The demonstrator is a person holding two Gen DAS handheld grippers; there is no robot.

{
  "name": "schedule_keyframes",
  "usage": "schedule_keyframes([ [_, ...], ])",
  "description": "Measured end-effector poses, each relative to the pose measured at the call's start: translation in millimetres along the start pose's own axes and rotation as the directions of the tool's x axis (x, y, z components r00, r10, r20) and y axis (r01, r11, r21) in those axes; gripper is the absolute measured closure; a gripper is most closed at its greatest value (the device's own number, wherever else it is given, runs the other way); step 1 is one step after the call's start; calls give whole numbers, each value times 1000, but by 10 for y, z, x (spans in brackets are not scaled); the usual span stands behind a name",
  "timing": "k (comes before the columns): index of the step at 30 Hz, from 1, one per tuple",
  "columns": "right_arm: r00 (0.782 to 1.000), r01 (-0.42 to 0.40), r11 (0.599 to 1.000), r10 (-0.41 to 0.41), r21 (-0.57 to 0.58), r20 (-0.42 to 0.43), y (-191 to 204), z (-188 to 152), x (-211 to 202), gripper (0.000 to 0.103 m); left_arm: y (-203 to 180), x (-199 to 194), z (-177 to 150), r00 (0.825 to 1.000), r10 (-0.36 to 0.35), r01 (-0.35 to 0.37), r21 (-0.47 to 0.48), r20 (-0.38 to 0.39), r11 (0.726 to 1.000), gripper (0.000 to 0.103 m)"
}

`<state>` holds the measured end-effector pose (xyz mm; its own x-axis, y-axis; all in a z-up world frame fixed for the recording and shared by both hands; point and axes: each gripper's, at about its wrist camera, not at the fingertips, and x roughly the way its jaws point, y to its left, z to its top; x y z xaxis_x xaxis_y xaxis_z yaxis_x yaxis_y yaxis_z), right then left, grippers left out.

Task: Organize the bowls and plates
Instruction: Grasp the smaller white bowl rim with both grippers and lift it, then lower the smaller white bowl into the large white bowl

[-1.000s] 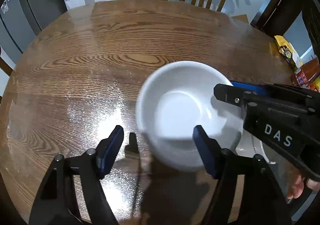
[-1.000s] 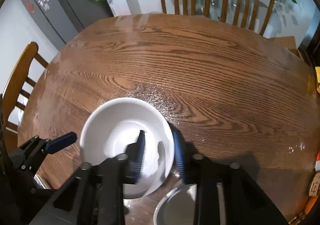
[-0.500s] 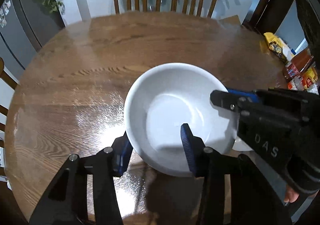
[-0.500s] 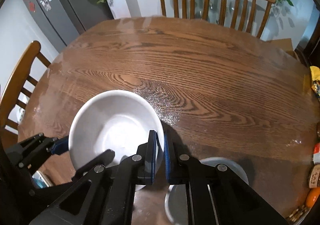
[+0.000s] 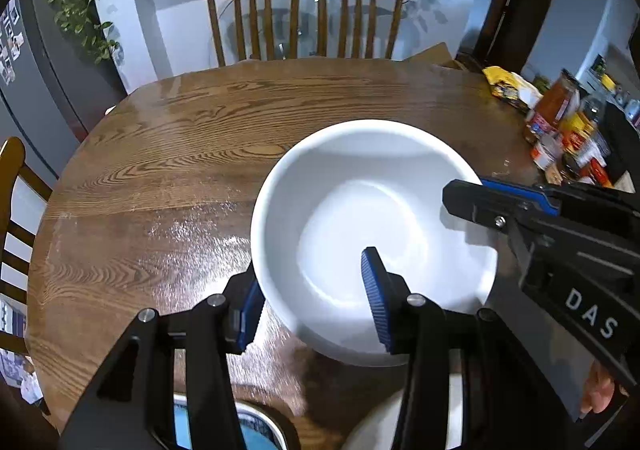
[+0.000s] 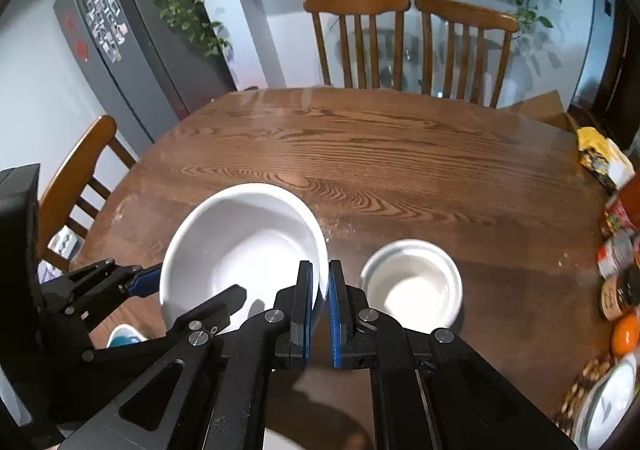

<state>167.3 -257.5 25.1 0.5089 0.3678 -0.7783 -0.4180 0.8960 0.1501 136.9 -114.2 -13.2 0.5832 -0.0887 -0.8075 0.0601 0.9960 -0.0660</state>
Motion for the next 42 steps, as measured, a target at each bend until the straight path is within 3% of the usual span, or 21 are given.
schedule_keyframes([
  [19,998,16,994,-23,109,55,75,-867,-741,94,-359,-587,-654,996,-81,76,109,41,991,59],
  [26,999,11,989,-17,146,35,60,-1119,-783,94,-426,-615,-843,996,-88,83,138,29,987,59],
  [42,997,-6,975,22,221,-71,-25,-1567,-553,93,-509,-372,-1185,995,-64,78,181,-82,980,59],
])
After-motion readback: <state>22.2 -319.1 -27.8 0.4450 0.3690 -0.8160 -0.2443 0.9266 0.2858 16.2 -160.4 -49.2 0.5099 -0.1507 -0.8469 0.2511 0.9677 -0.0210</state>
